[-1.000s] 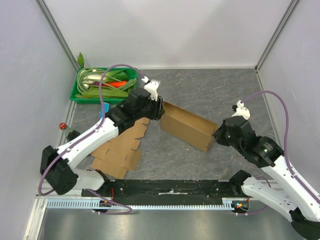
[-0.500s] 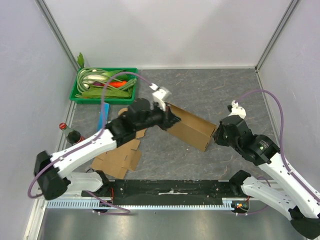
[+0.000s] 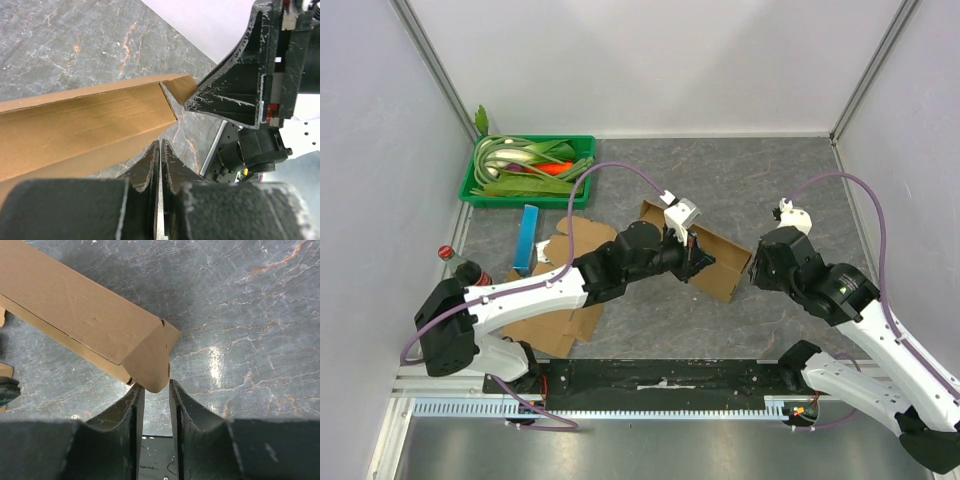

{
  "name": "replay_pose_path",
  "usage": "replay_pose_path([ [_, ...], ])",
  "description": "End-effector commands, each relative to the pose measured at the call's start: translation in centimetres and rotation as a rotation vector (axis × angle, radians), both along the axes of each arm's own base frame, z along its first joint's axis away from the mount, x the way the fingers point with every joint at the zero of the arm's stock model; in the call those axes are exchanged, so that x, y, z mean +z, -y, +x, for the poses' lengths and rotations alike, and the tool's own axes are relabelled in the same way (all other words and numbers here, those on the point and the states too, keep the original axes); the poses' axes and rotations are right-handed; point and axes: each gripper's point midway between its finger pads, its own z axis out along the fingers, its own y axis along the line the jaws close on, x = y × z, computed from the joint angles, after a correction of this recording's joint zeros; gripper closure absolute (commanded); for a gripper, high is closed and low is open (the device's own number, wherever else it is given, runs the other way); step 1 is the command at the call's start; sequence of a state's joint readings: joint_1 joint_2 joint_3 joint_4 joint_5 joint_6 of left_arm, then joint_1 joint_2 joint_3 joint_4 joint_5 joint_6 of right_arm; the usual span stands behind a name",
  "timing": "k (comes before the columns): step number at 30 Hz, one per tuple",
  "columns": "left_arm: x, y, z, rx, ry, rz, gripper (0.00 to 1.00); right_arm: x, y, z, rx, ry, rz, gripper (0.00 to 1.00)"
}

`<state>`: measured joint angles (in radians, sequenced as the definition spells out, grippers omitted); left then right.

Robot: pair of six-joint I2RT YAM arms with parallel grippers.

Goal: Fold the paper box

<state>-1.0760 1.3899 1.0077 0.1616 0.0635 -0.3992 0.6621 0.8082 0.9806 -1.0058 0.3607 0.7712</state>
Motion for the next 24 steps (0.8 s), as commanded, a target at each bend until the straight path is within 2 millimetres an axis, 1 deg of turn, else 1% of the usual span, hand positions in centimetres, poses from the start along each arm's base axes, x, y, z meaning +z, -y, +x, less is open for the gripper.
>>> replay_pose_path([
  [1, 1.7, 1.1, 1.5, 0.051, 0.044, -0.062, 0.92, 1.4, 0.5, 0.8, 0.005, 0.042, -0.049, 0.65],
  [5, 0.9, 1.6, 1.8, 0.053, 0.043, -0.043, 0.92, 1.4, 0.4, 1.3, 0.028, 0.050, -0.078, 0.55],
  [6, 0.8, 1.7, 1.8, 0.050, 0.050, -0.040, 0.92, 1.3, 0.3, 1.5, 0.035, 0.049, -0.089, 0.54],
  [7, 0.5, 1.6, 2.3, 0.078, 0.054, -0.032, 0.93, 1.2, 0.3, 1.6, 0.039, 0.048, -0.095, 0.54],
  [10, 0.4, 2.0, 2.6, 0.083, 0.063, -0.034, 0.93, 0.8, 0.4, 1.8, 0.048, 0.042, -0.122, 0.55],
  [11, 0.7, 2.2, 2.6, 0.083, 0.071, -0.049, 0.93, 0.7, 0.4, 1.9, 0.049, 0.045, -0.126, 0.58],
  [13, 0.6, 2.3, 2.7, 0.088, 0.080, -0.046, 0.93, 0.6, 0.3, 1.9, 0.054, 0.045, -0.127, 0.60],
  [16, 0.5, 2.4, 2.8, 0.092, 0.082, -0.047, 0.93, 0.8, 0.2, 2.1, 0.056, 0.051, -0.129, 0.67],
  [17, 0.7, 2.4, 2.7, 0.091, 0.085, -0.054, 0.93, 1.0, 0.2, 2.2, 0.057, 0.055, -0.130, 0.73],
  [21, 0.7, 2.4, 2.7, 0.100, 0.094, -0.061, 0.93, 1.0, 0.2, 2.0, 0.057, 0.053, -0.126, 0.82],
  [23, 0.5, 2.7, 3.1, 0.106, 0.094, -0.047, 0.93, 1.6, 0.0, 2.0, 0.061, 0.059, -0.109, 0.85],
  [24, -0.2, 2.8, 3.2, 0.110, 0.084, -0.028, 0.94, 1.7, -0.2, 2.1, 0.060, 0.060, -0.101, 0.87],
])
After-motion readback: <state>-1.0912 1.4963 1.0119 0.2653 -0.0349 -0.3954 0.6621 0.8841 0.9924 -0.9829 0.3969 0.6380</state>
